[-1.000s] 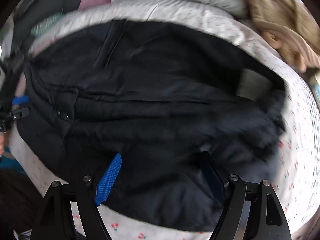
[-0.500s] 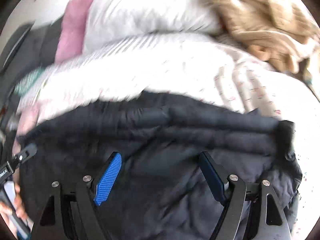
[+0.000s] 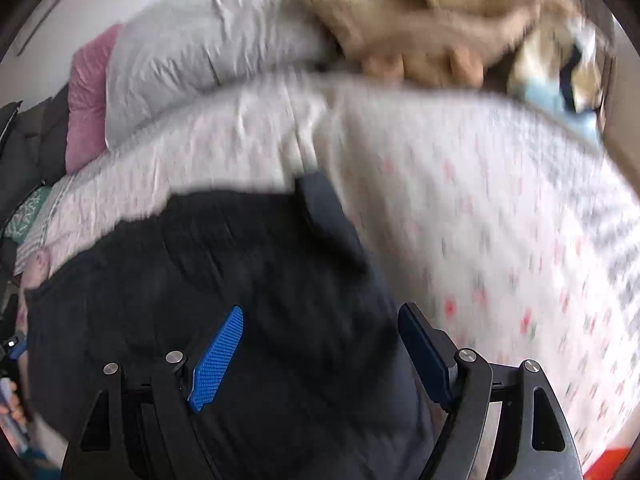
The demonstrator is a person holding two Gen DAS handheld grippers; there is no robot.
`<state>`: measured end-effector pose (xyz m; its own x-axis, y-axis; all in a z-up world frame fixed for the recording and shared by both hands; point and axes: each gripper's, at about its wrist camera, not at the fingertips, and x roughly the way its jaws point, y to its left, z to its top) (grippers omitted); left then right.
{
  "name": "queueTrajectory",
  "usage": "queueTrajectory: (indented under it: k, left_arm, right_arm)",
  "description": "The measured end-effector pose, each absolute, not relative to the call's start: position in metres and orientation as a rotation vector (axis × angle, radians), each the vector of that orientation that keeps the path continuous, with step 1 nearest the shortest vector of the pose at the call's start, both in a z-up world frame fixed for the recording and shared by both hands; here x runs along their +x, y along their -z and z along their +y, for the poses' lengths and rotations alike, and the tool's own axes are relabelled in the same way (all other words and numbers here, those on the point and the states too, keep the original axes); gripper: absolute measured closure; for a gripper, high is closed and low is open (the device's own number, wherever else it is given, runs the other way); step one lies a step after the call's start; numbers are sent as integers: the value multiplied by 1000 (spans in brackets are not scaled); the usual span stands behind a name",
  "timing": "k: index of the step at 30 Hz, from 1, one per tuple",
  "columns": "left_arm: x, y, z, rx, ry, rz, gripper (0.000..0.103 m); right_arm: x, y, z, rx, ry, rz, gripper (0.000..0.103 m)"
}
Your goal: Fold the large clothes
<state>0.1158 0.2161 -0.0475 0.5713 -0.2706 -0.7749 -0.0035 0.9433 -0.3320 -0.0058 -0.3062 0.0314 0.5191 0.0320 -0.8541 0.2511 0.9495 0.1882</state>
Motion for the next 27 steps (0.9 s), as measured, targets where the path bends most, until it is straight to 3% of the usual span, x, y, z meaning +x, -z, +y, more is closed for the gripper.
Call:
queueTrajectory:
  k: [1, 3, 4, 5, 7, 13, 18, 21, 24, 26, 27]
  left_arm:
    - [114, 51, 215, -310, 166, 965, 26]
    - [112, 57, 210, -309, 187, 984, 66]
    - [110, 58, 208, -302, 186, 982, 78]
    - [108, 55, 206, -299, 186, 967, 96]
    - [106, 40, 203, -314, 178, 897, 99]
    - [117, -17, 200, -345, 181, 647, 100]
    - [157, 7, 205, -328, 51, 677, 100]
    - [180, 61, 202, -253, -68, 843, 96]
    - [179, 83, 188, -152, -103, 870, 93]
    - [179, 73, 180, -95, -138, 870, 88]
    - [177, 62, 177, -94, -148, 861, 77]
  right_arm:
    - [-9, -23, -309, 326, 118, 1036, 28]
    - [-12, -20, -309, 325, 107, 1024, 61]
    - [-14, -22, -309, 318, 108, 1001, 77]
    - [-15, -28, -308, 315, 104, 967, 82]
    - [-18, -45, -302, 309, 95, 881, 91]
    - [-9, -93, -283, 222, 113, 656, 93]
    - [34, -69, -290, 248, 184, 690, 92]
    - [56, -24, -303, 255, 286, 821, 80]
    - [55, 2, -303, 231, 274, 866, 58]
    - [53, -7, -302, 202, 296, 868, 56]
    - [51, -15, -300, 197, 308, 852, 55]
